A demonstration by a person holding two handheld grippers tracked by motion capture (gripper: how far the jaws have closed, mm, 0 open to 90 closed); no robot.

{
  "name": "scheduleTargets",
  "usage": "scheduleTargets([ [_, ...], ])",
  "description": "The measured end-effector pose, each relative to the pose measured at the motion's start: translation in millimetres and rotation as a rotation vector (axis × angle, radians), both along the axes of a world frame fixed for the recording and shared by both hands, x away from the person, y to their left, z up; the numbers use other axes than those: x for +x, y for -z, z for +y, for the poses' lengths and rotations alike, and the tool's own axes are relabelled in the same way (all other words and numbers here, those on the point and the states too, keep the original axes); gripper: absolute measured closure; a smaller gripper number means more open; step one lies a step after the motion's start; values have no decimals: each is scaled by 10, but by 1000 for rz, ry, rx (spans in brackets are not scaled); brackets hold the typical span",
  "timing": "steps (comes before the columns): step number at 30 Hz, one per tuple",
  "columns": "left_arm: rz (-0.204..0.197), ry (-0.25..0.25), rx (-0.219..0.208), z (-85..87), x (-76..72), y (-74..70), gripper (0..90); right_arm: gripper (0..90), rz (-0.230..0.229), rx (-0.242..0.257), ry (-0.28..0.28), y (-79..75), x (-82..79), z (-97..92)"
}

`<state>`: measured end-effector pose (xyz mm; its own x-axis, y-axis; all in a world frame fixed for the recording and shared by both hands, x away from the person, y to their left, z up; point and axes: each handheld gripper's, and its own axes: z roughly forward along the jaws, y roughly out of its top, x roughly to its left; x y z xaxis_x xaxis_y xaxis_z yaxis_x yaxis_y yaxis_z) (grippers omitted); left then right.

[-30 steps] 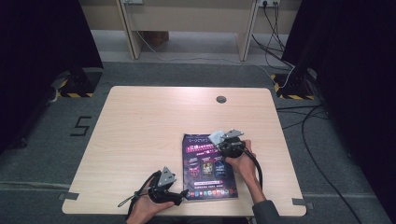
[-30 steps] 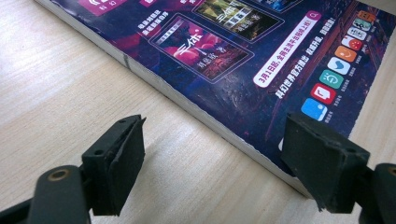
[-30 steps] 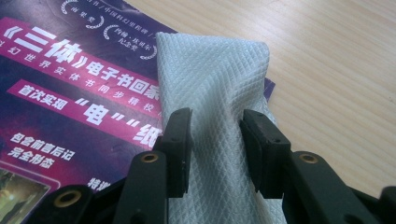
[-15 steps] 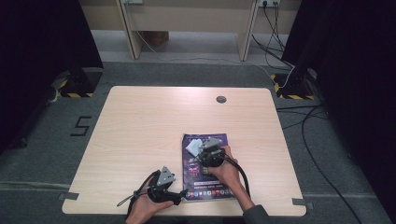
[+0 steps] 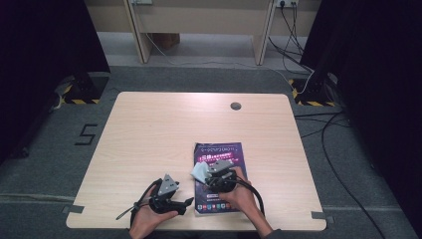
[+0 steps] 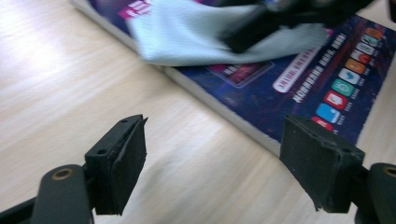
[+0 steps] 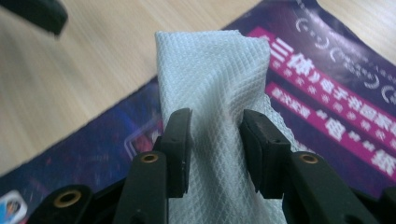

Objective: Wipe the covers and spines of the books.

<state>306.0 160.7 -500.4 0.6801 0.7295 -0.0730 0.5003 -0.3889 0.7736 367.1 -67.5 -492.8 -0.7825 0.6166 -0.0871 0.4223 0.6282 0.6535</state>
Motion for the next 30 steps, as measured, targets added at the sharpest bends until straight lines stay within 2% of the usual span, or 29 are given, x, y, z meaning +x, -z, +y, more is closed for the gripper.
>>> scheduleTargets([
  [4, 5, -25, 2, 95, 35, -19, 220, 624, 11, 6, 50, -6, -11, -241],
  [12, 8, -41, 12, 131, 71, -12, 221, 623, 27, 17, 226, -19, -53, -889],
  [15, 6, -48, 13, 156, 85, -15, 221, 630, 26, 20, 249, -22, -126, -1035],
  [21, 5, -75, 11, 214, 129, -24, 221, 642, 27, 10, 222, -25, -264, -989],
  [28, 6, -101, 21, 265, 167, -21, 222, 641, 45, 38, 126, -7, -402, -704],
  [30, 9, -101, 23, 272, 167, -13, 222, 641, 41, 31, 98, -8, -441, -612],
])
